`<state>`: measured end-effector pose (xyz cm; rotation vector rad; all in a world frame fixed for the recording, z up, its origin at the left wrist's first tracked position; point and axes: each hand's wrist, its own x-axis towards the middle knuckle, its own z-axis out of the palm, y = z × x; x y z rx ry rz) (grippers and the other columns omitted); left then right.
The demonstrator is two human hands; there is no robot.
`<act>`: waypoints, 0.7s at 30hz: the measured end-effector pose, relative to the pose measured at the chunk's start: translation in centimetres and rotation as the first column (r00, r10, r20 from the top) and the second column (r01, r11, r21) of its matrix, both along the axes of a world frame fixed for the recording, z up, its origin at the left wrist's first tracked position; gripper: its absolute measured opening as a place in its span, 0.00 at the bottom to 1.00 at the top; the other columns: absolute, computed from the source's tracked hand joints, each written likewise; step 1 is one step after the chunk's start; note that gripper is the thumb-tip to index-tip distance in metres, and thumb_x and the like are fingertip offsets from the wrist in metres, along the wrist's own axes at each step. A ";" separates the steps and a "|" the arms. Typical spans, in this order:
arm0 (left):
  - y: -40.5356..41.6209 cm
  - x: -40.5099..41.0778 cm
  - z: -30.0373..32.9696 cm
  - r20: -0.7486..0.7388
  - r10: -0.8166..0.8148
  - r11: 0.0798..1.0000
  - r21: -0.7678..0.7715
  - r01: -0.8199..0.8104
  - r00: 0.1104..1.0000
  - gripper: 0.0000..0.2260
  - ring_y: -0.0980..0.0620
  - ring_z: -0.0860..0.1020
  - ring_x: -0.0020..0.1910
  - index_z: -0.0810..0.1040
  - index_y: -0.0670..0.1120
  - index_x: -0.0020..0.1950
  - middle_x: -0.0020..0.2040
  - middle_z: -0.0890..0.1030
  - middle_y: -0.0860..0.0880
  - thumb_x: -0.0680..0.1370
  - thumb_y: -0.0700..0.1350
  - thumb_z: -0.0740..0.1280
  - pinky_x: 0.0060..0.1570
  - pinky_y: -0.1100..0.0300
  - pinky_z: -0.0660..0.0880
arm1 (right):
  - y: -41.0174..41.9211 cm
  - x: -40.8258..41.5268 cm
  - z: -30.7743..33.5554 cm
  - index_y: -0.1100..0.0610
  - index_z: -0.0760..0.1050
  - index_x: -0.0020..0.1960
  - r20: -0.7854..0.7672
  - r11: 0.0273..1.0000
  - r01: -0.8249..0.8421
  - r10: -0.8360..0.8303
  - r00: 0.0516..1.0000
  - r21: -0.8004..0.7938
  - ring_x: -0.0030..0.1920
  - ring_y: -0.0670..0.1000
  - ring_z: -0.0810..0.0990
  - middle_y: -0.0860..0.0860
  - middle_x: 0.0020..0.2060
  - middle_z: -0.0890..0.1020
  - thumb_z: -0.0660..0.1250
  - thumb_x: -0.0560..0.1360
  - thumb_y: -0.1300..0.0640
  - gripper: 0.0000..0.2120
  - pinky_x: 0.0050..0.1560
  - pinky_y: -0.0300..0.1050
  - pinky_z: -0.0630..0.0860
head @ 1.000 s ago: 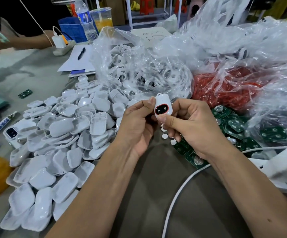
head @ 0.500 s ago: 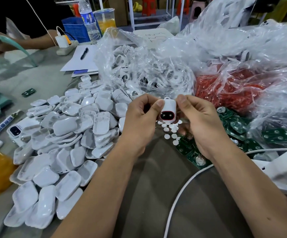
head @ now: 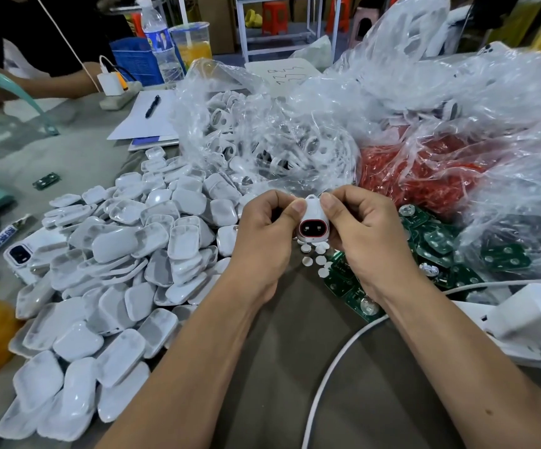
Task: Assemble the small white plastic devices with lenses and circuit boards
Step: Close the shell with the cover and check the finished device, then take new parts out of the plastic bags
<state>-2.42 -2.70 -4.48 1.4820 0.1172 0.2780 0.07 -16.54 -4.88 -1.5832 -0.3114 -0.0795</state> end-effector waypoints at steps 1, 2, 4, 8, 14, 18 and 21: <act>0.0 0.1 0.0 -0.012 0.005 1.000 -0.011 -0.005 1.000 0.10 0.48 0.76 0.37 0.79 0.42 0.42 0.36 0.80 0.45 0.83 0.37 0.66 0.40 0.54 0.74 | 0.1 -0.1 0.1 0.52 0.83 0.42 0.011 1.000 0.017 -0.017 1.000 -0.017 0.35 0.52 0.79 0.51 0.33 0.82 0.68 0.80 0.52 0.10 0.41 0.58 0.80; -0.1 0.1 0.0 -0.022 0.010 1.000 -0.018 -0.010 1.000 0.10 0.50 0.77 0.36 0.79 0.42 0.41 0.35 0.80 0.46 0.83 0.37 0.66 0.40 0.55 0.75 | 0.1 -0.1 0.2 0.54 0.82 0.41 0.022 0.998 0.040 -0.039 0.999 -0.040 0.34 0.52 0.78 0.54 0.32 0.82 0.68 0.81 0.53 0.11 0.39 0.57 0.79; -0.3 0.4 0.3 -0.029 0.027 0.999 -0.030 -0.028 0.999 0.10 0.51 0.77 0.34 0.79 0.42 0.41 0.33 0.80 0.47 0.83 0.37 0.66 0.39 0.55 0.75 | 0.4 -0.2 0.8 0.58 0.81 0.40 0.021 0.993 0.088 -0.086 0.996 -0.082 0.33 0.53 0.76 0.59 0.32 0.81 0.69 0.82 0.55 0.13 0.36 0.56 0.76; -1.3 3.0 3.8 0.030 0.077 0.997 -0.025 -0.076 0.997 0.10 0.53 0.77 0.32 0.79 0.43 0.42 0.32 0.80 0.49 0.83 0.39 0.66 0.41 0.53 0.77 | 1.0 1.7 5.5 0.55 0.79 0.39 -0.044 0.980 0.150 -0.157 0.987 -0.133 0.32 0.49 0.78 0.49 0.30 0.81 0.67 0.84 0.53 0.15 0.32 0.47 0.76; -4.4 11.4 11.5 0.113 0.133 0.990 0.041 -0.138 0.985 0.13 0.48 0.76 0.31 0.76 0.43 0.35 0.31 0.78 0.47 0.80 0.37 0.67 0.34 0.53 0.75 | 2.3 10.1 13.4 0.60 0.80 0.50 -0.413 0.915 0.348 -0.241 0.878 0.207 0.45 0.60 0.86 0.60 0.49 0.85 0.65 0.81 0.60 0.06 0.44 0.57 0.86; -6.8 16.8 13.8 0.074 0.136 0.978 0.151 -0.146 0.988 0.07 0.41 0.78 0.43 0.75 0.42 0.42 0.40 0.78 0.43 0.79 0.36 0.61 0.45 0.49 0.77 | -1.3 15.9 16.4 0.58 0.74 0.52 -0.416 0.894 0.366 -0.239 0.877 0.257 0.36 0.55 0.80 0.56 0.42 0.79 0.59 0.82 0.64 0.06 0.34 0.47 0.83; -8.5 19.5 14.0 0.090 0.187 0.896 0.391 -0.208 0.978 0.07 0.42 0.79 0.53 0.75 0.43 0.53 0.50 0.80 0.45 0.82 0.45 0.61 0.51 0.51 0.76 | -6.0 20.4 17.3 0.53 0.63 0.62 -0.361 0.937 0.344 -0.301 0.883 0.061 0.40 0.48 0.77 0.51 0.46 0.72 0.57 0.85 0.60 0.07 0.26 0.36 0.78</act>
